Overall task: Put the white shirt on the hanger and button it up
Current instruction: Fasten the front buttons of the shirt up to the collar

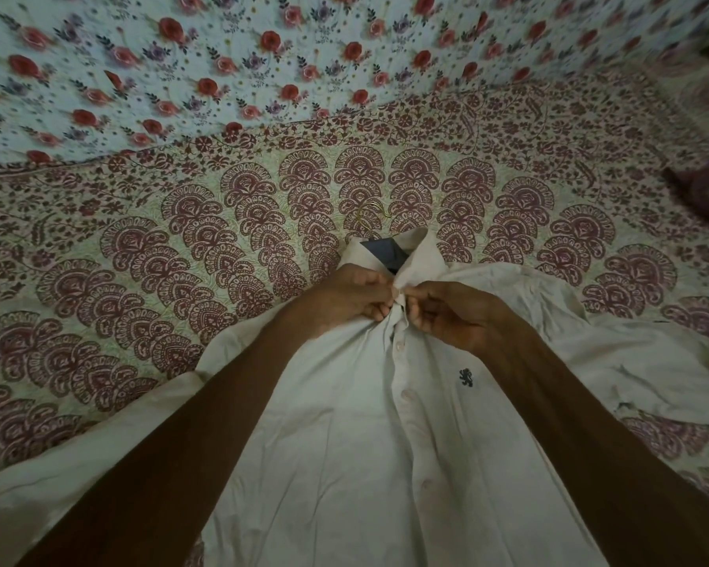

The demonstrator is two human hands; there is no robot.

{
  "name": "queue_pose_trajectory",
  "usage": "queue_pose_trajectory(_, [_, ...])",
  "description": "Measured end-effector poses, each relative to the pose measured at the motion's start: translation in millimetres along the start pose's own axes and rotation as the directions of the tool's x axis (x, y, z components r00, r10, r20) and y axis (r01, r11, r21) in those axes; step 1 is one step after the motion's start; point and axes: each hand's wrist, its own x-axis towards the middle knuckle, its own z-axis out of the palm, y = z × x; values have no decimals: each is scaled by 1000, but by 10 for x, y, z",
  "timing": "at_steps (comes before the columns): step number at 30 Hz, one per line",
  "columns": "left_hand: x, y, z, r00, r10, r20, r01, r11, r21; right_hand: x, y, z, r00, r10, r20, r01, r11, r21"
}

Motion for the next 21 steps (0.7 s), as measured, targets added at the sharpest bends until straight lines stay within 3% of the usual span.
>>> queue_pose_trajectory(4, [14, 39, 18, 976, -213, 46, 217, 930, -298, 18, 16, -54, 978, -210, 2, 207, 961, -184])
queue_pose_trajectory(7, [22, -20, 15, 965, -257, 47, 254, 880, -401, 56, 28, -109, 942, -335, 2, 321, 903, -285])
queue_pose_trajectory(10, [5, -79, 38, 985, -166, -54, 141, 940, -312, 80, 75, -151, 938, -345, -29, 314, 885, -345])
queue_pose_trajectory(13, [27, -124, 76, 988, -79, -131, 71, 995, -64, 109, 186, -155, 913, -397, -94, 319, 838, -442])
queue_pose_trajectory(16, [45, -202, 176, 968, -36, -248, 84, 978, 189, 89, 275, -111, 875, -450, -176, 324, 817, -477])
queue_pose_trajectory(18, [29, -259, 247, 957, -9, -290, 48, 991, 125, 69, 309, -82, 854, -468, -229, 340, 833, -437])
queue_pose_trajectory(21, [20, -256, 319, 962, -79, -260, 34, 985, -172, 60, 302, -58, 817, -502, -283, 360, 829, -429])
